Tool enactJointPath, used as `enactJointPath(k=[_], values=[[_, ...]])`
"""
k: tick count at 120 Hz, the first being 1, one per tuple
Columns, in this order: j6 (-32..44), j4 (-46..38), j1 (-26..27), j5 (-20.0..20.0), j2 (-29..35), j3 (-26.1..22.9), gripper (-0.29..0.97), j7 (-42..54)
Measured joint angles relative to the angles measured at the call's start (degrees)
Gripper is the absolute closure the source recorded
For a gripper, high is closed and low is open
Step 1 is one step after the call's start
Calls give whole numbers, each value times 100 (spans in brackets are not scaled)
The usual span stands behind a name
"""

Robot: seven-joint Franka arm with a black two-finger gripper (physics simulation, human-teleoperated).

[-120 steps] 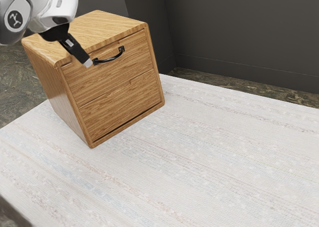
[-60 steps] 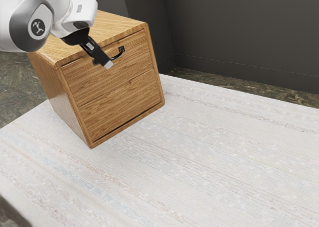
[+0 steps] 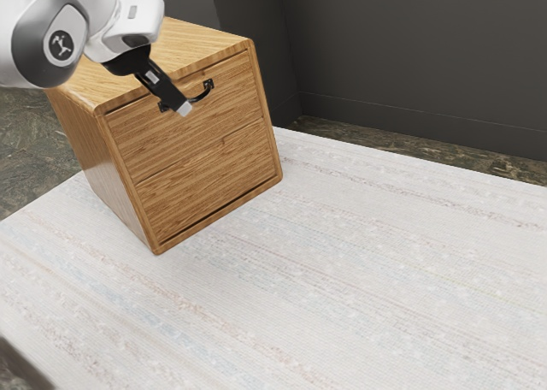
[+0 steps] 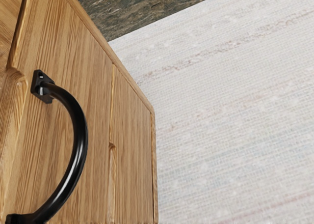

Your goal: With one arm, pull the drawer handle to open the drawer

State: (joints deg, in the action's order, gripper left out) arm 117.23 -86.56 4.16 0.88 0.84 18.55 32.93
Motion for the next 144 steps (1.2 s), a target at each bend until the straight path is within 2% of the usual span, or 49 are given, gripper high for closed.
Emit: enactJointPath(k=[14, 30, 46, 60, 71, 95, 118, 144], values=[[-4, 79, -136, 16, -27, -11, 0, -1], [-12, 160, -376, 214, -157, -77, 0, -12], [-15, 130, -759, 273, -365, -419, 0, -50], [-16, 139, -455, 312, -442, -541, 0, -89], [14, 171, -134, 316, -575, -415, 0, -116], [17, 408, -412, 343, -579, -367, 0, -155], [12, 536, -326, 308, -822, -372, 0, -183], [3, 558, -514, 277, -959, -394, 0, -208]])
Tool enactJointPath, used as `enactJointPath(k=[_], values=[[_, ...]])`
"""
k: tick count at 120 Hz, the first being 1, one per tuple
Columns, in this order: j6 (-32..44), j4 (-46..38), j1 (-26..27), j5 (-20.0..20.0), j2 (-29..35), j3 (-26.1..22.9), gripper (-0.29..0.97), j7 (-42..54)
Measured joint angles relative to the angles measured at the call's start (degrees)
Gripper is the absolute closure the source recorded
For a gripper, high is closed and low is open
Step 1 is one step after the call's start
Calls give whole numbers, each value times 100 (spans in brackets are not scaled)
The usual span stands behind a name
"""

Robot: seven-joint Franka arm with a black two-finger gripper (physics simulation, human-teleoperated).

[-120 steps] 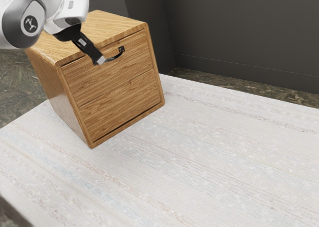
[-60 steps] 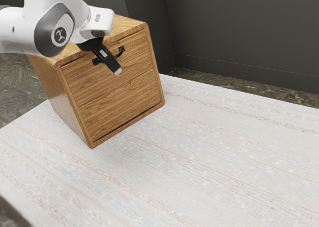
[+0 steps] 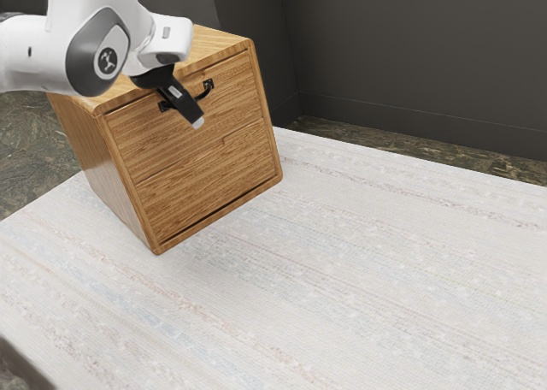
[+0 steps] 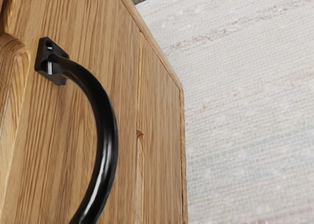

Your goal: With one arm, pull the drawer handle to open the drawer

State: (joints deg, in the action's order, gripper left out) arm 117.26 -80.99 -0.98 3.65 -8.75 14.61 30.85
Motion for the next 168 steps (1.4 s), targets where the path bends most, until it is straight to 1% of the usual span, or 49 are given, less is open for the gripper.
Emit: enactJointPath(k=[15, 46, 73, 84, 103, 115, 132, 137, 145, 151, 154, 157, 168], values=[[2, 53, 27, -12, -39, -18, 0, -11], [-134, 1, 74, -170, 27, -107, 0, -28], [-297, -14, 109, -157, 154, -598, 0, -50], [-338, -27, 139, -145, 164, -711, 0, -66], [-376, 8, 54, -27, 300, -676, 0, -79], [-373, 6, 13, 115, 245, -678, 0, -71], [-332, -81, 49, 193, 172, -680, 0, -39], [-304, -157, 49, 199, 168, -684, -2, -30], [-265, -261, 51, 201, 173, -687, -2, -18], [-244, -301, 73, 200, 184, -687, -6, -9], [-238, -312, 75, 196, 197, -695, -6, -4], [-234, -319, 75, 194, 214, -704, -1, 1], [-241, -331, 37, 192, 284, -884, 4, 8]])
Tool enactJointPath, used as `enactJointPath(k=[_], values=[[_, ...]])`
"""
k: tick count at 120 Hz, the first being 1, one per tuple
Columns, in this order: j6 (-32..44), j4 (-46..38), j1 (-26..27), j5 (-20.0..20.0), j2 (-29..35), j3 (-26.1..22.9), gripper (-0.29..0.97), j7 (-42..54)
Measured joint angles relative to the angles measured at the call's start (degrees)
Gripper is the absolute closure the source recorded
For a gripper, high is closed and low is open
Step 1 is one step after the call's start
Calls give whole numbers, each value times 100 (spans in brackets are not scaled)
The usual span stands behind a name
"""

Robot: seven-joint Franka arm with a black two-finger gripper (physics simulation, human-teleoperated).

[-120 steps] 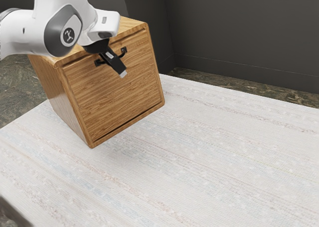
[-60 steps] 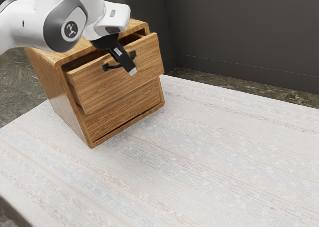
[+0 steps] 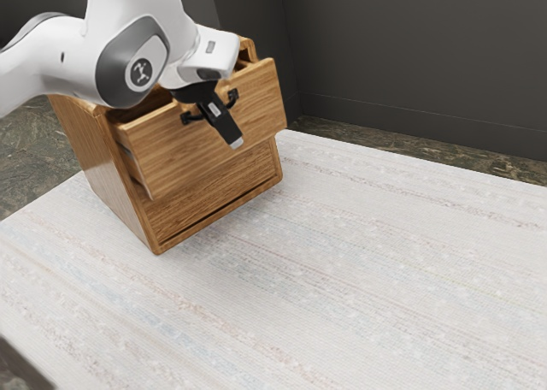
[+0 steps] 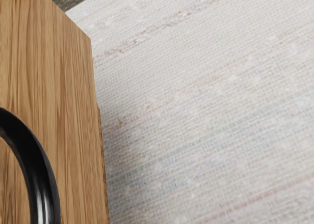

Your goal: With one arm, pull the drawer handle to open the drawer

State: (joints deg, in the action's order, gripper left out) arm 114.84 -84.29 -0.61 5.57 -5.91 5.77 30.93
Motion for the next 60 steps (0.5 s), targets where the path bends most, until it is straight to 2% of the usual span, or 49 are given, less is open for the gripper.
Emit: enactJointPath(k=[22, 41, 50, 60], values=[[-19, 32, -15, 13, 56, -586, 4, -5], [-280, 362, 357, 28, 801, -694, 1, -28], [-878, 706, 473, -9, 963, -674, 1, -120], [-1822, 1018, 231, 2, 1003, -691, 1, -297]])
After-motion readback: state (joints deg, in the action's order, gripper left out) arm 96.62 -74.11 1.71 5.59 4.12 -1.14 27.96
